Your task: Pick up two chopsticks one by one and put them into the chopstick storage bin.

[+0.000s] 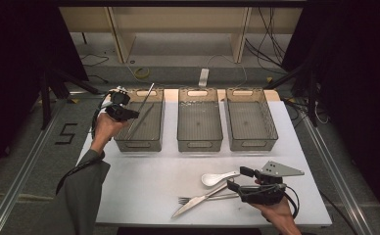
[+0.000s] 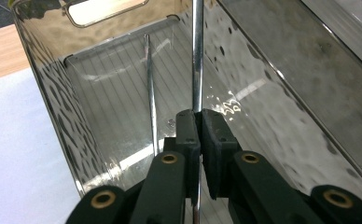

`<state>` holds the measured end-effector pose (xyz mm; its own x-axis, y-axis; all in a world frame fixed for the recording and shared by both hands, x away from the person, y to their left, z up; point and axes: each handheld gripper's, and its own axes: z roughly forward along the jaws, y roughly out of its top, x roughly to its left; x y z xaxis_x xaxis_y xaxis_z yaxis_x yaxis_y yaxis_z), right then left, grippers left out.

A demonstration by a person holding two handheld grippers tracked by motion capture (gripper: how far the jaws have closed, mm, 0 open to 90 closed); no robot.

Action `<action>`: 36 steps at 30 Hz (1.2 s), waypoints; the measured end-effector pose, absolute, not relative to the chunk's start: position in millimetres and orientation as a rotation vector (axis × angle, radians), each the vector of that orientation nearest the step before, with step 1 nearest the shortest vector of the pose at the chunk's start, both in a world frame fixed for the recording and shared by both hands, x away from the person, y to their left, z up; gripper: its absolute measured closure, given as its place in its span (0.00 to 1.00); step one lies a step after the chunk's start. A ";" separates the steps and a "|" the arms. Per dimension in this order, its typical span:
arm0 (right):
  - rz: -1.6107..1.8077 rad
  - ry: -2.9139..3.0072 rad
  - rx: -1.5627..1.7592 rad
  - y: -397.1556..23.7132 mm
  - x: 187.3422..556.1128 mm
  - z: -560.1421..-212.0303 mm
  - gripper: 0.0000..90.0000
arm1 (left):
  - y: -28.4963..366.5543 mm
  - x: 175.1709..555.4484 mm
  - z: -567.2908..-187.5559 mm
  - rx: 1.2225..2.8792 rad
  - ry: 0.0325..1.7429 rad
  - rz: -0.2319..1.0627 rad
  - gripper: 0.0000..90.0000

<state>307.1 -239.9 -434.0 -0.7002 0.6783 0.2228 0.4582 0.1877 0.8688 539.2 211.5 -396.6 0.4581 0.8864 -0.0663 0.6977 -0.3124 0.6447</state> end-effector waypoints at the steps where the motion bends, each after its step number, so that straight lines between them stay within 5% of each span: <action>1: 1.524 2.248 1.096 -239.9 307.1 -434.0 0.30 | 211.7 539.4 -397.3 2.107 1.314 0.401 0.95; 36: 1.529 2.250 1.095 -239.7 306.6 -433.9 0.30 | 211.7 541.2 -418.7 2.162 1.350 0.405 0.95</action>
<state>306.6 -239.7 -433.9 -0.7024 0.6752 0.2256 0.4584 0.1865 0.8690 541.2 211.7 -418.7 0.4493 0.8927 -0.0351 0.7257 -0.3418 0.5971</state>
